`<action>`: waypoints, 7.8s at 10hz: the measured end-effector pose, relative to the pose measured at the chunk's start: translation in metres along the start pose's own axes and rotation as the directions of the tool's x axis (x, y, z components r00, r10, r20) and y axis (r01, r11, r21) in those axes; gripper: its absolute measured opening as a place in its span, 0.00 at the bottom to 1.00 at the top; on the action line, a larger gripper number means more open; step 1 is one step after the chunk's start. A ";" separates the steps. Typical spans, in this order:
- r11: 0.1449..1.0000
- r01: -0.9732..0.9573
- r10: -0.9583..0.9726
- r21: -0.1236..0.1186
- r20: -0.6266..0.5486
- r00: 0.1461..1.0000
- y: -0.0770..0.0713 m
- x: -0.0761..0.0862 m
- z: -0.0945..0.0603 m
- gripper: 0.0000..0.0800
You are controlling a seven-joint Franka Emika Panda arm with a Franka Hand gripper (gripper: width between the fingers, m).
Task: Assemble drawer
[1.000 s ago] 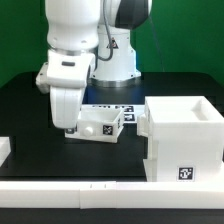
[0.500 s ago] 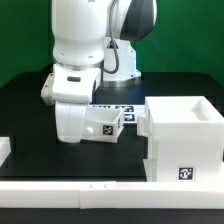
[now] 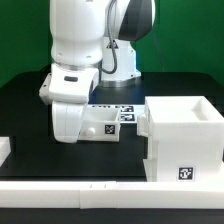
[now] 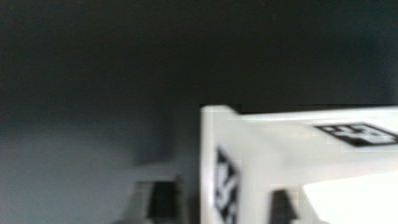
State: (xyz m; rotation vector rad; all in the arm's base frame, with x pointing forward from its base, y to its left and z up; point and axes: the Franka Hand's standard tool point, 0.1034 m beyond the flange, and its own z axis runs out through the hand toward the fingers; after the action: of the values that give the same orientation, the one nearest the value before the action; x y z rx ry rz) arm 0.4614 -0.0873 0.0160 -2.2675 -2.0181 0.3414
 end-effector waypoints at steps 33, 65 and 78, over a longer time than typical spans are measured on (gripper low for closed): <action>0.971 -0.171 0.150 -0.168 -0.129 0.980 0.029 -0.041 -0.036 0.81; 0.976 0.035 -0.045 -0.216 -0.041 0.998 0.054 0.021 -0.045 0.05; 0.977 0.014 -0.020 -0.214 -0.026 0.999 0.073 0.043 -0.046 0.05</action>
Offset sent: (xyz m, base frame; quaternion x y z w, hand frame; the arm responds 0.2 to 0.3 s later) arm -0.0179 -0.0329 0.0136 0.0114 0.1461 0.4170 0.8970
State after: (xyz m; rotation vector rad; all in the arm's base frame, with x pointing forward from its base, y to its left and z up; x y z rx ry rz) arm 0.5465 -0.0502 0.0405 -2.3578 -2.1532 0.0937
